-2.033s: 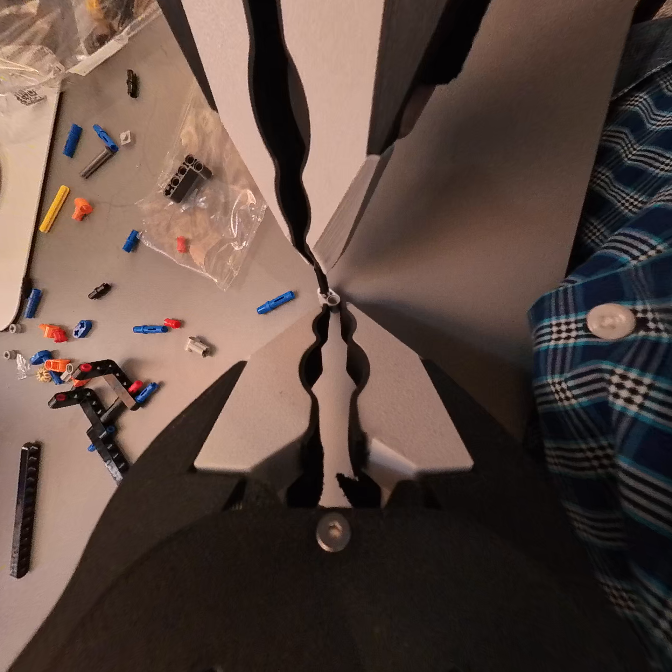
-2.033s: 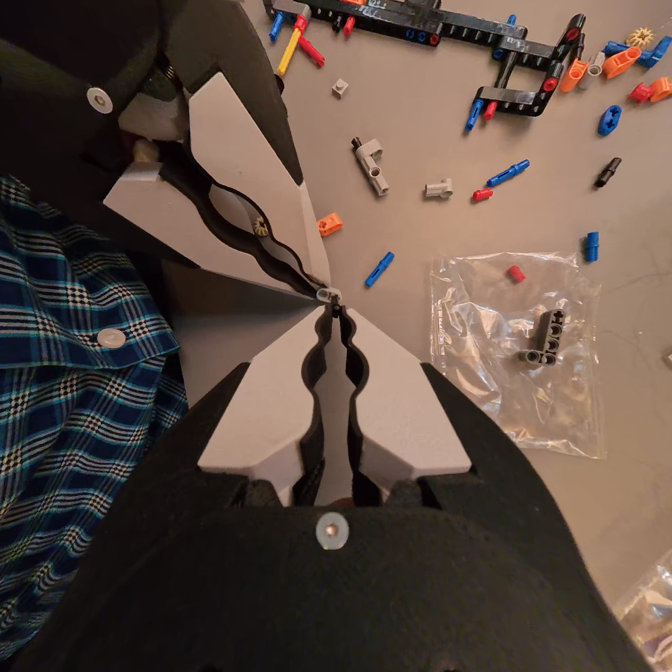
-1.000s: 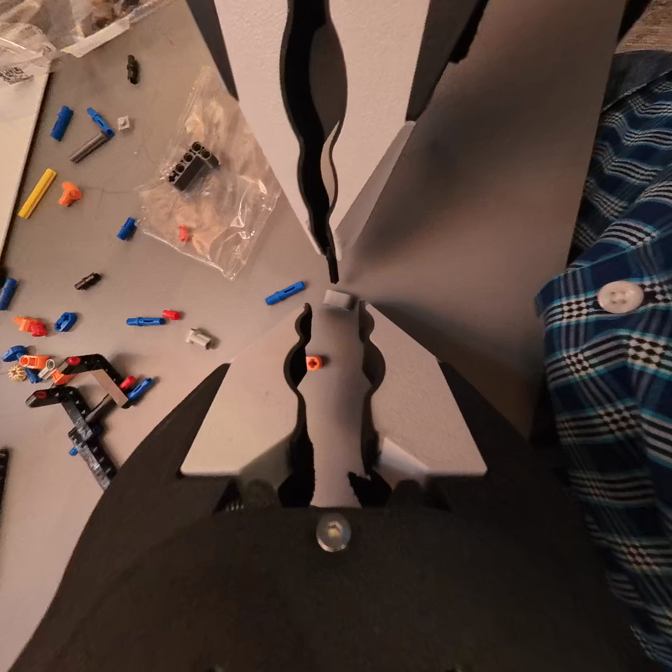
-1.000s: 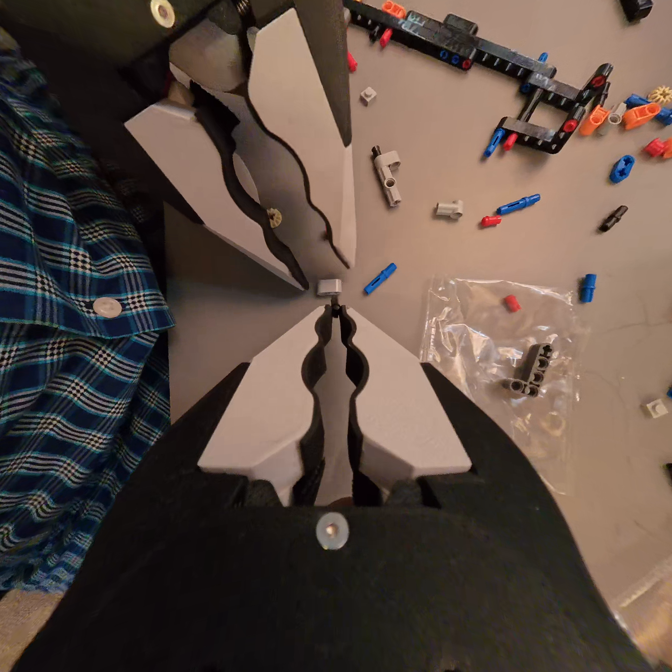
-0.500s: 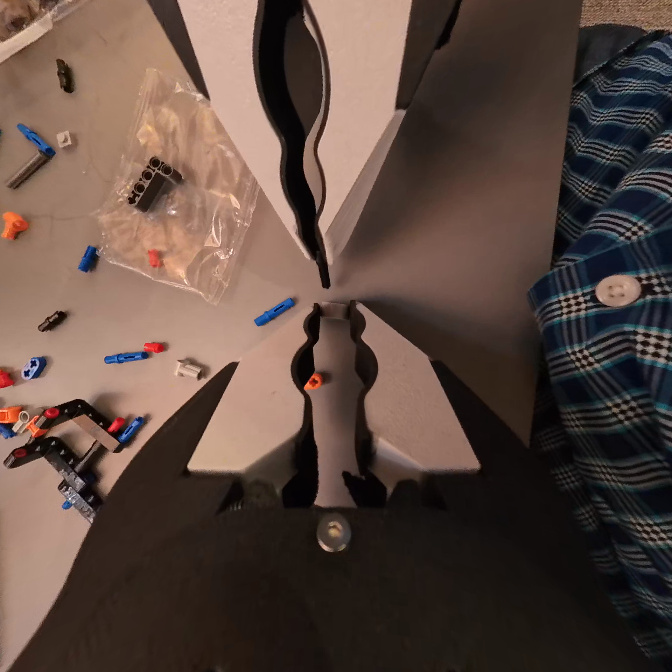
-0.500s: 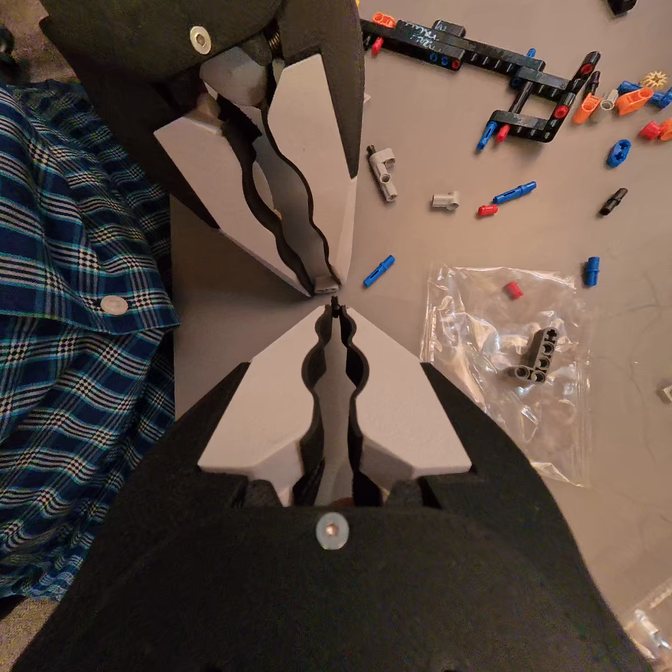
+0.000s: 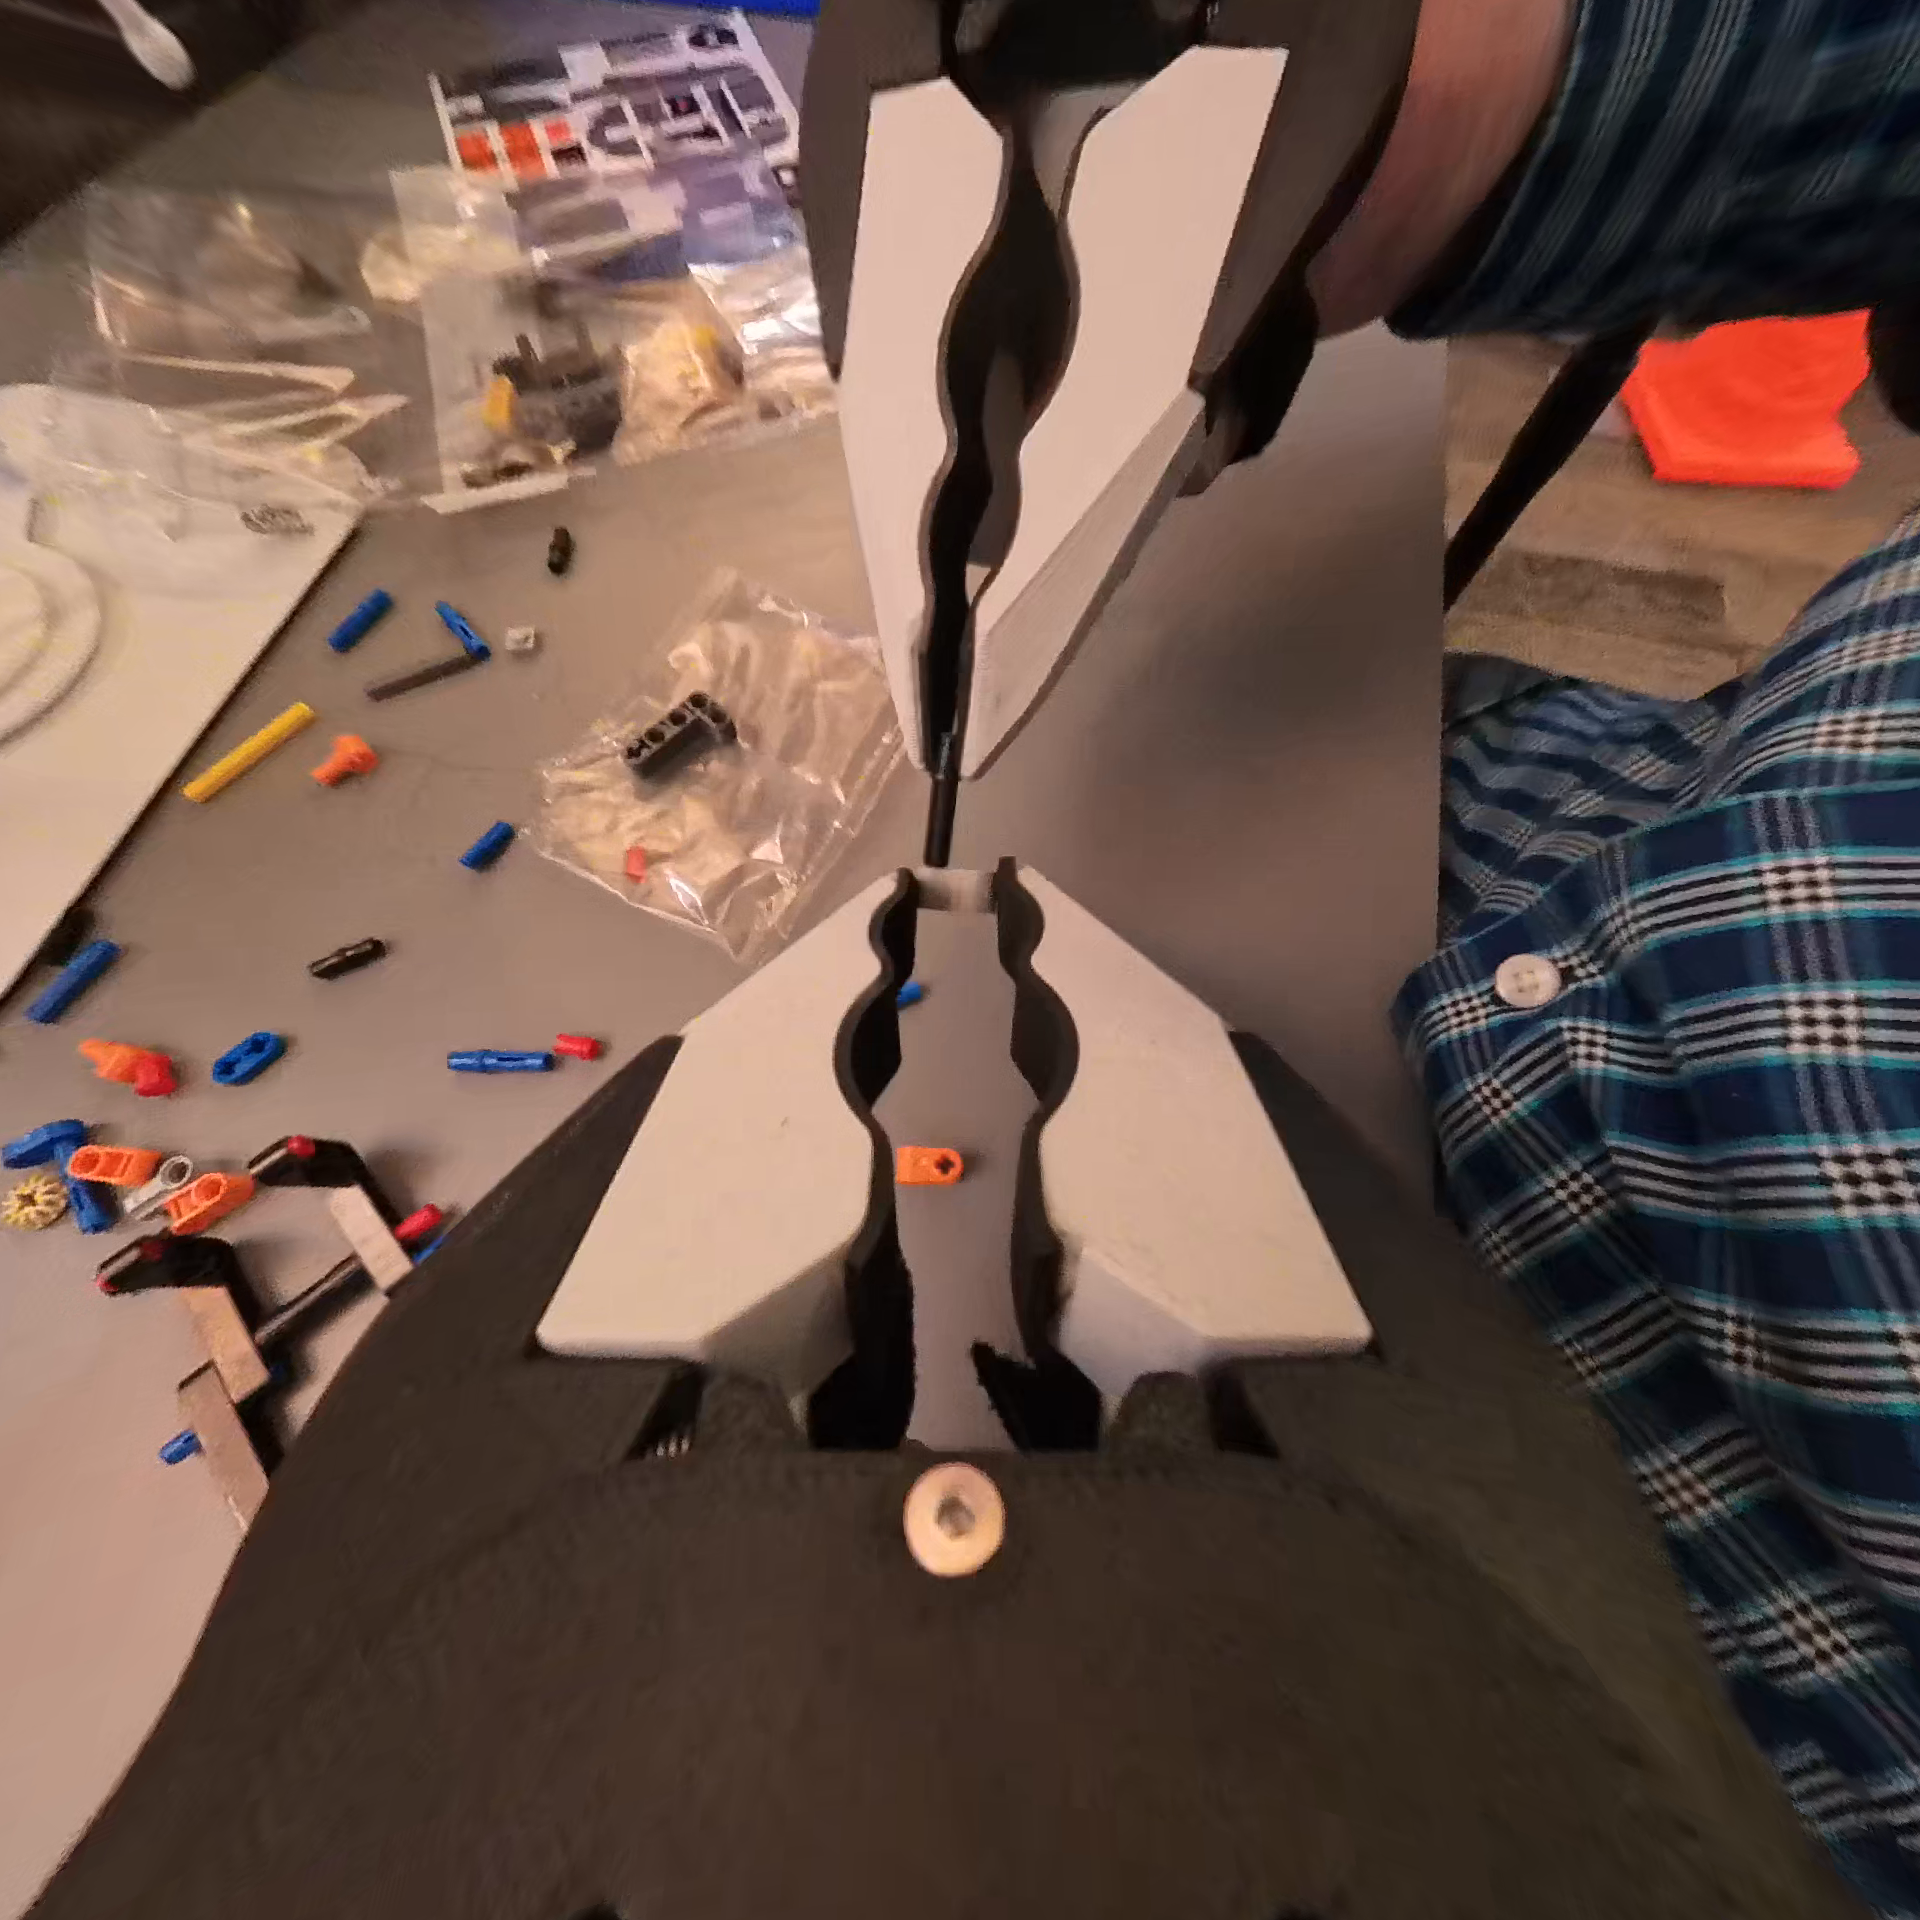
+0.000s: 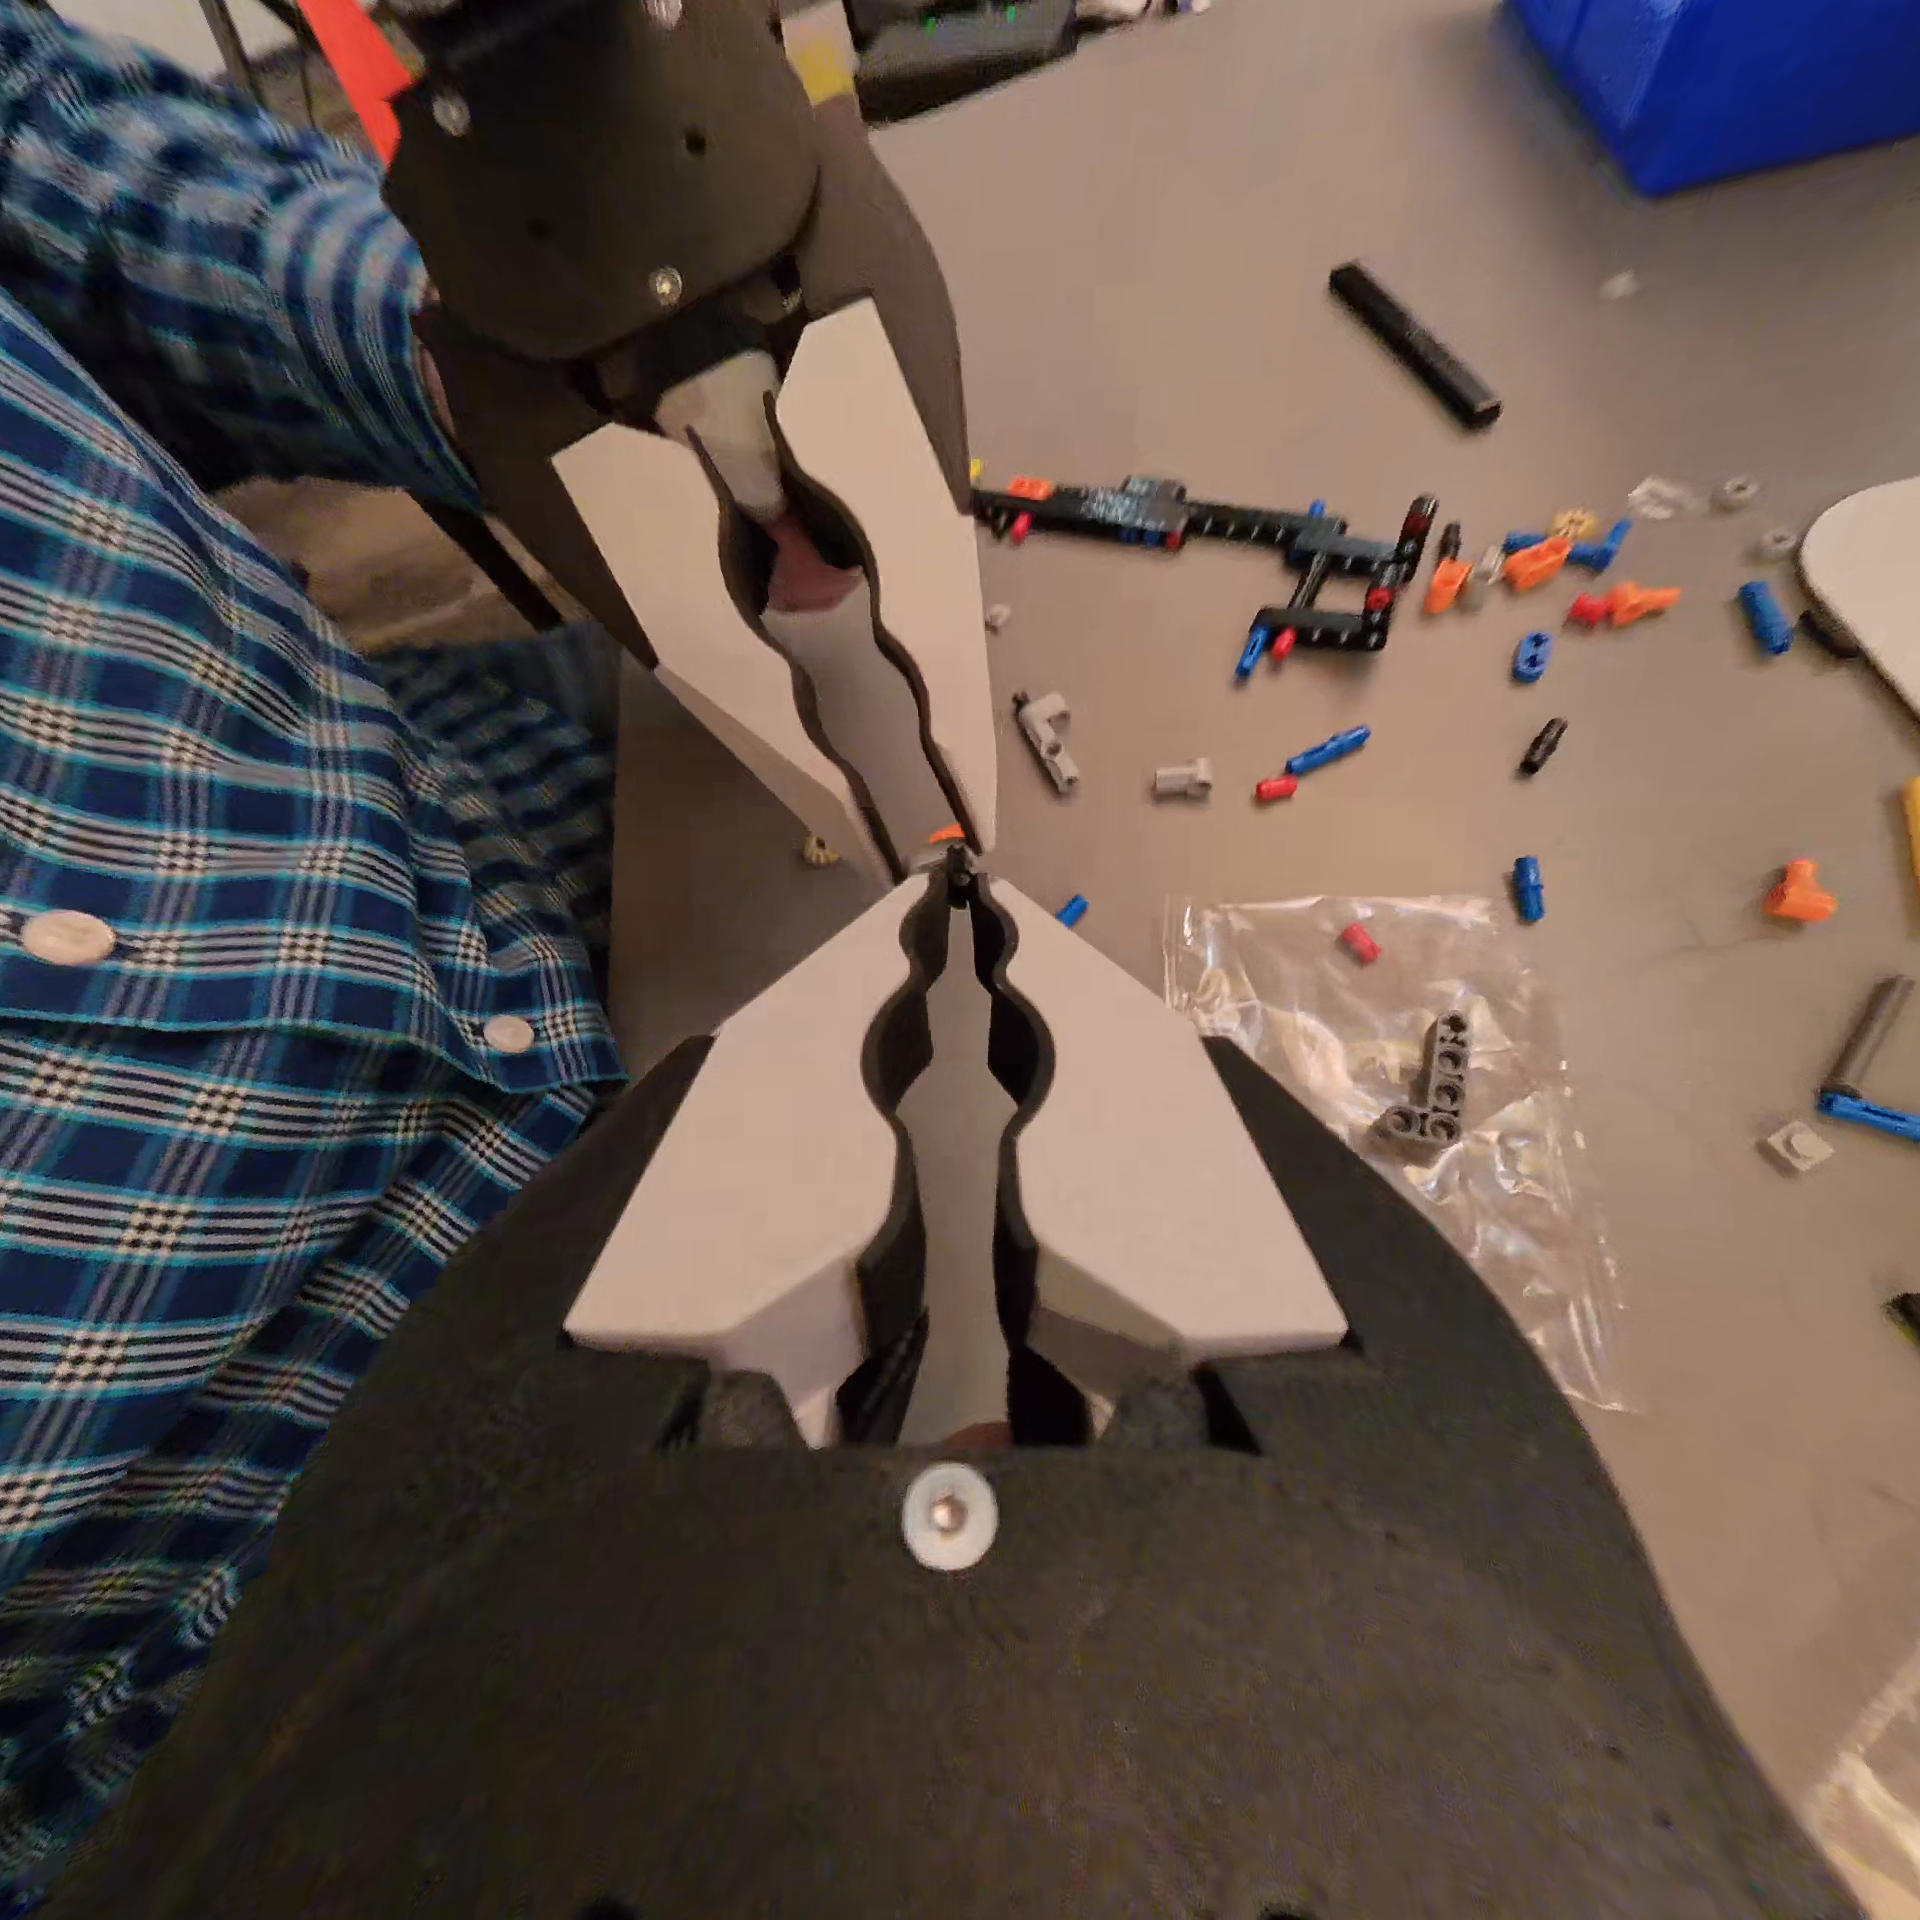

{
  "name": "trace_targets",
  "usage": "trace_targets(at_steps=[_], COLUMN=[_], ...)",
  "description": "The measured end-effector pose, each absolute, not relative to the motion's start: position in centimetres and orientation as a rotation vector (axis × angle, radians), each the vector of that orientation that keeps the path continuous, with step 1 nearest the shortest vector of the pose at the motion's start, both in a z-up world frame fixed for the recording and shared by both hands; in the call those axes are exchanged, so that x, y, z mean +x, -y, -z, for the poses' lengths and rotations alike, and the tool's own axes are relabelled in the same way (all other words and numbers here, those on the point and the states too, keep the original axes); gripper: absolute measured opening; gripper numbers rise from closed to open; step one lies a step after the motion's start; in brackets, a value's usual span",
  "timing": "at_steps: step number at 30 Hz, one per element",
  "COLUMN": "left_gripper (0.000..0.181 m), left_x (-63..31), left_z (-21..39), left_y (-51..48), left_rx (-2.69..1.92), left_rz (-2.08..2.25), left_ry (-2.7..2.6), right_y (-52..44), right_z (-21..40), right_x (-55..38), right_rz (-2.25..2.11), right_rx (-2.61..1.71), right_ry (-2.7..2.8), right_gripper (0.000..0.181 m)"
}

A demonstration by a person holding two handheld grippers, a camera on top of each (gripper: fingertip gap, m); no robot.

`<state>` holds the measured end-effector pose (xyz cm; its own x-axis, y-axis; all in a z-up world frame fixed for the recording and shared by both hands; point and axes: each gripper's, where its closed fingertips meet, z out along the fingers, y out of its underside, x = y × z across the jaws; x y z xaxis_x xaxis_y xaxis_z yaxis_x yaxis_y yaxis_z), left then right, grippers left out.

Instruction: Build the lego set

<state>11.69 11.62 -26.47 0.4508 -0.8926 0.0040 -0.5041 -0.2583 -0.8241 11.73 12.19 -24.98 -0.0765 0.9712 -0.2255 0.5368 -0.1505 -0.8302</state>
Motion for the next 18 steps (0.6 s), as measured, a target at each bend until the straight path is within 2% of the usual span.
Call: trace_targets(at_steps=[1, 18], left_gripper=[0.013, 0.012], left_x=[11.7, 12.1], left_z=[26.1, 23.1], left_y=[-11.7, -11.3], left_rx=[-1.898, -1.784], left_rz=[0.63, 0.814], left_ry=[-1.155, -1.12], right_y=[-12.3, -12.0], right_z=[24.6, 22.1], right_x=[11.7, 12.3], right_rz=[-1.168, -1.165], right_rx=[-1.701, -1.529], right_ry=[1.607, 1.681], right_gripper=[0.002, 0.002])
